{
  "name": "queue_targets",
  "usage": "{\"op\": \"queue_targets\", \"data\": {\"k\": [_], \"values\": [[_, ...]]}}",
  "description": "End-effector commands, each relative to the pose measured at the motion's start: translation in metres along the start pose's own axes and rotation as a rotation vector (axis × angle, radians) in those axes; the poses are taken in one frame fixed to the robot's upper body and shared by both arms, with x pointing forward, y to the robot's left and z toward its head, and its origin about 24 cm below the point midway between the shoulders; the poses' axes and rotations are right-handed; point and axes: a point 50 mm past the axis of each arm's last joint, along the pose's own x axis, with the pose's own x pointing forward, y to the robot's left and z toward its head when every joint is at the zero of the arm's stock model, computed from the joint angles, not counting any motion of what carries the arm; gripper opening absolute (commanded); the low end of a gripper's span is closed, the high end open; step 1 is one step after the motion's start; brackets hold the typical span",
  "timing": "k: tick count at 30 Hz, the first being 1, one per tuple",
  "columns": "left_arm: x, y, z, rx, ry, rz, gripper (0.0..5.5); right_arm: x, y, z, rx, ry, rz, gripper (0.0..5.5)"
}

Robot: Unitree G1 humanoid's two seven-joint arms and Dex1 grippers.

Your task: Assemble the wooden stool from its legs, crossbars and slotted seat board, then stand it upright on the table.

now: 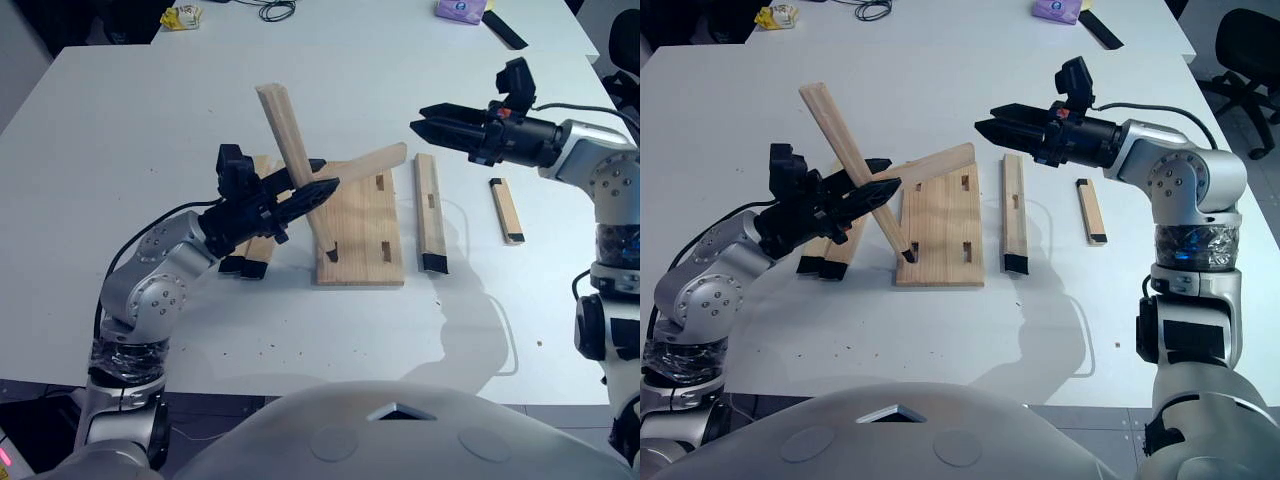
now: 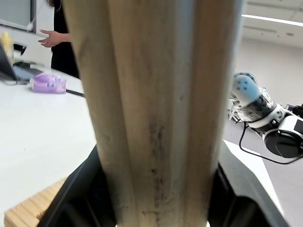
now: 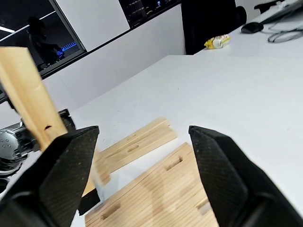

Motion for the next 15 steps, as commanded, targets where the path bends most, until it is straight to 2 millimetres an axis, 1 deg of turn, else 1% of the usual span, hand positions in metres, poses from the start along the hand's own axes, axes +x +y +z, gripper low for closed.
{"op": "queue_targets", "data": {"k": [1, 3, 8, 13, 15], "values": [[0.0, -0.004, -0.002, 0.088, -0.045, -0.008, 2.05, -0.005, -0.006, 0.014, -0.059, 0.021, -0.019, 3.5], [0.001, -0.006, -0.003, 0.1, -0.075, -0.011, 2.05, -0.007, -0.01, 0.02, -0.069, 0.027, -0.03, 3.5], [-0.002, -0.011, -0.016, 0.103, -0.055, -0.029, 2.05, -0.012, -0.02, 0.035, -0.104, 0.028, -0.063, 3.5], [-0.002, -0.016, -0.032, 0.141, 0.032, -0.076, 2.05, -0.01, -0.024, 0.044, -0.123, 0.031, -0.058, 3.5], [-0.001, -0.016, -0.034, 0.166, 0.048, -0.084, 2.05, -0.01, -0.025, 0.046, -0.127, 0.029, -0.055, 3.5]]}}
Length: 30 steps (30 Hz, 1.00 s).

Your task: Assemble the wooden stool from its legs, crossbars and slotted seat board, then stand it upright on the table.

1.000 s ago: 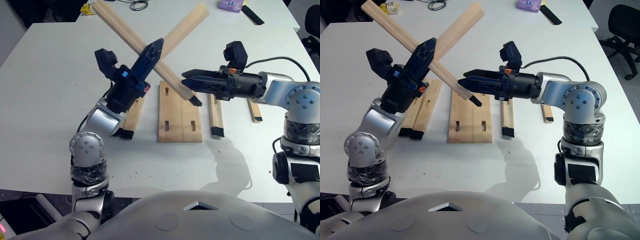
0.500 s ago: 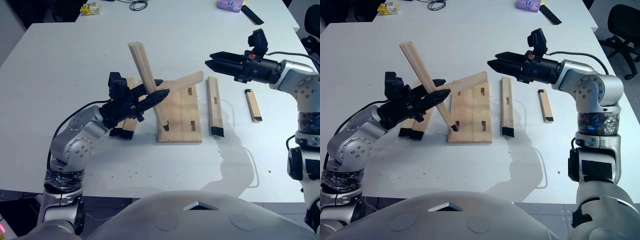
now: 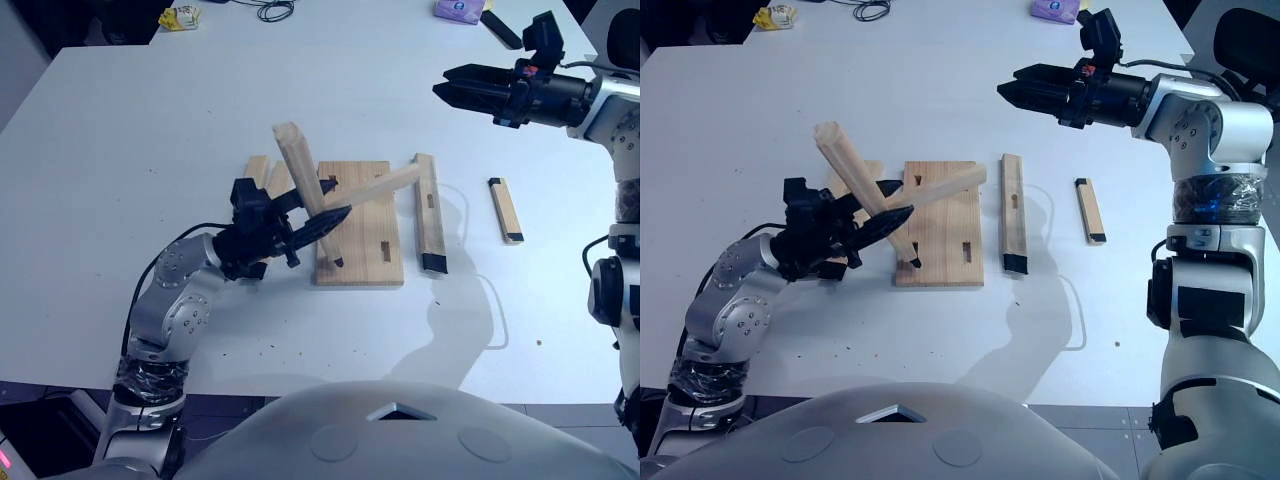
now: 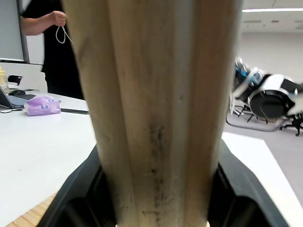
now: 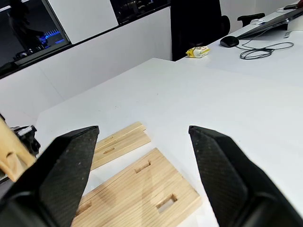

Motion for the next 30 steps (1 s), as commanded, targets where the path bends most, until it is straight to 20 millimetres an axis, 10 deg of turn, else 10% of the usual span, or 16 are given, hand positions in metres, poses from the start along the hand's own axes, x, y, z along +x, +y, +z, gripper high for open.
{"op": "queue_targets", "data": {"k": [1, 16, 30], "values": [[0.002, -0.001, -0.007, 0.053, 0.049, -0.028, 2.05, 0.0, -0.001, 0.011, -0.034, -0.007, -0.001, 3.5], [-0.002, 0.005, 0.039, 0.116, -0.082, -0.06, 2.05, 0.0, -0.004, 0.001, -0.018, 0.011, -0.006, 3.5], [-0.004, 0.013, 0.014, 0.122, 0.021, -0.076, 2.05, 0.005, -0.003, 0.005, -0.019, 0.007, 0.018, 3.5]]}}
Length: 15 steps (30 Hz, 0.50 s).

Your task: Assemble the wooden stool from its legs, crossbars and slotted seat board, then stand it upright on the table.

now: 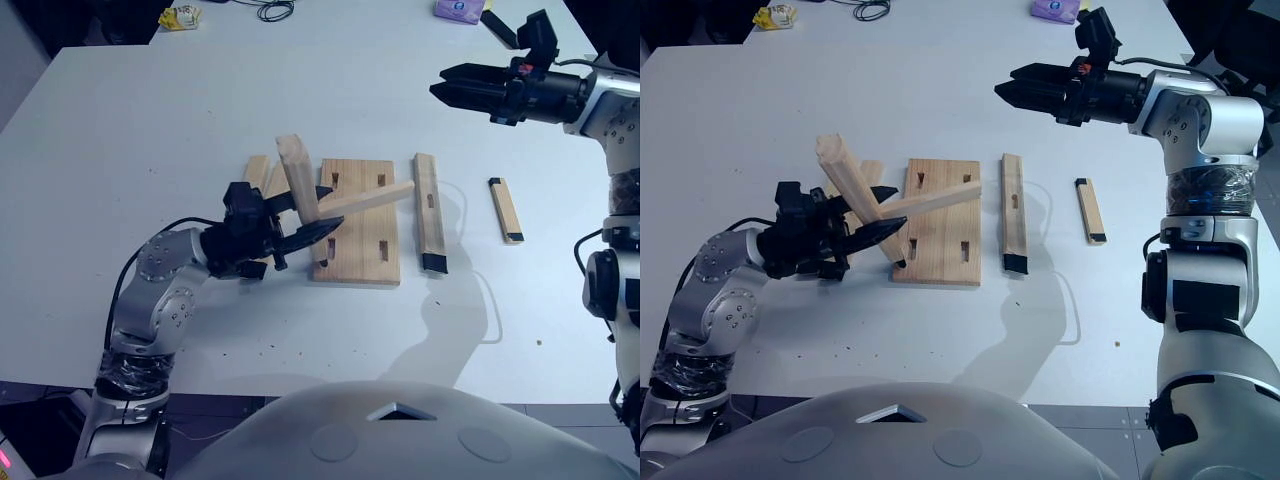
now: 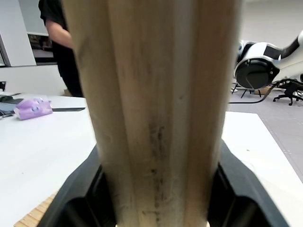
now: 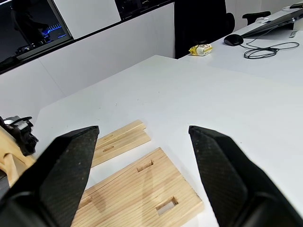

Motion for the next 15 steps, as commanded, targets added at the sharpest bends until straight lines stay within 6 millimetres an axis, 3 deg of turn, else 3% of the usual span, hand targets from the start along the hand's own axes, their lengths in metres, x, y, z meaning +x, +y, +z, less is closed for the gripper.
{"op": "queue_targets", "data": {"k": [1, 15], "values": [[0.007, 0.006, 0.005, 0.05, -0.023, -0.013, 2.05, 0.001, 0.001, 0.007, -0.025, -0.006, 0.002, 3.5], [0.017, 0.01, -0.003, 0.132, 0.02, -0.061, 2.05, 0.006, 0.001, 0.005, -0.018, -0.005, 0.012, 3.5]]}}
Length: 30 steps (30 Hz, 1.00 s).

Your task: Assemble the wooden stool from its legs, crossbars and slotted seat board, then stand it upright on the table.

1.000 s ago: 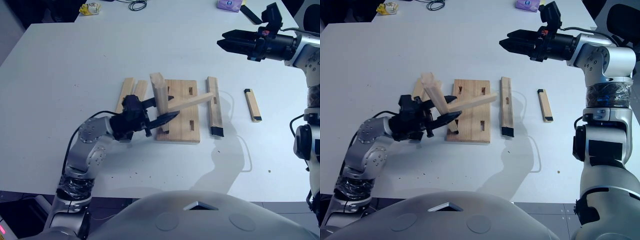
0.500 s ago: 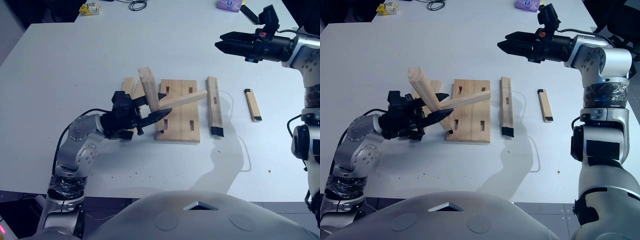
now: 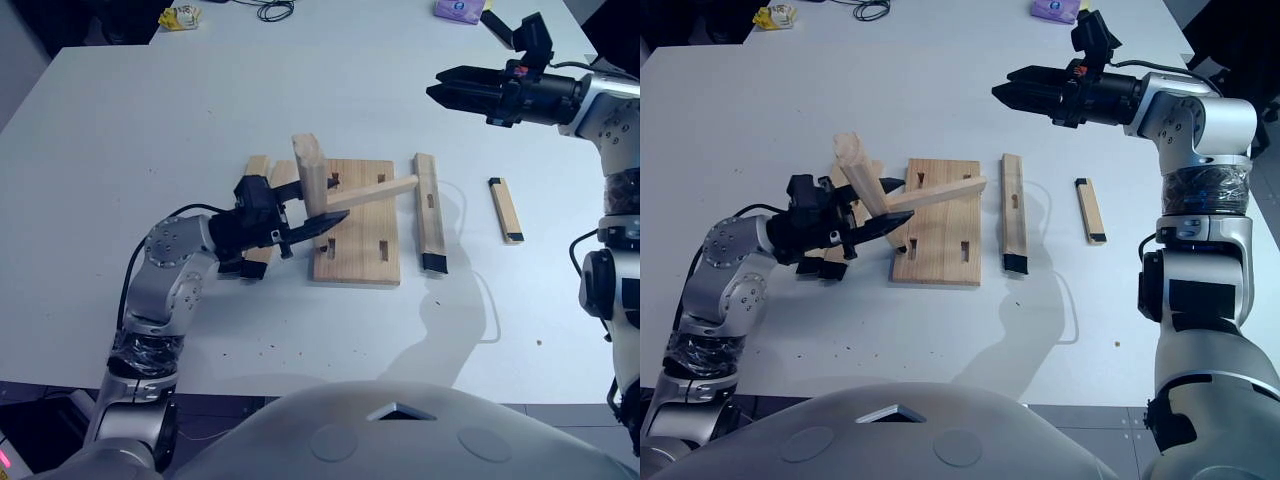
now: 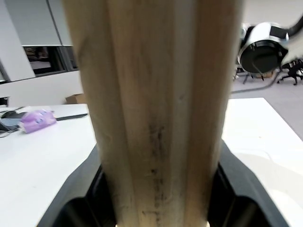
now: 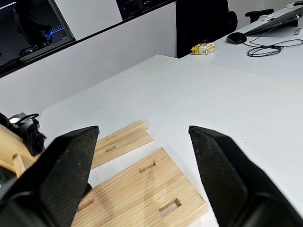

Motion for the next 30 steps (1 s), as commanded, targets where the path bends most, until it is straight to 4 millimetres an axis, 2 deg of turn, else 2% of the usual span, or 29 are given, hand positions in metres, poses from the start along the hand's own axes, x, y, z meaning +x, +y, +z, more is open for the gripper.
{"op": "queue_targets", "data": {"k": [1, 10, 20, 30], "values": [[0.008, -0.001, 0.002, 0.026, -0.027, -0.012, 2.05, 0.003, 0.001, 0.007, -0.026, -0.002, 0.004, 3.5], [0.013, -0.006, -0.002, 0.041, -0.028, -0.03, 2.05, 0.006, -0.001, 0.013, -0.035, 0.005, 0.017, 3.5], [0.01, -0.025, -0.026, -0.085, -0.021, -0.018, 2.05, 0.006, -0.003, 0.017, -0.041, 0.003, 0.014, 3.5], [0.026, -0.036, -0.019, -0.145, -0.152, -0.005, 2.05, 0.007, -0.004, 0.02, -0.049, -0.01, 0.007, 3.5]]}}
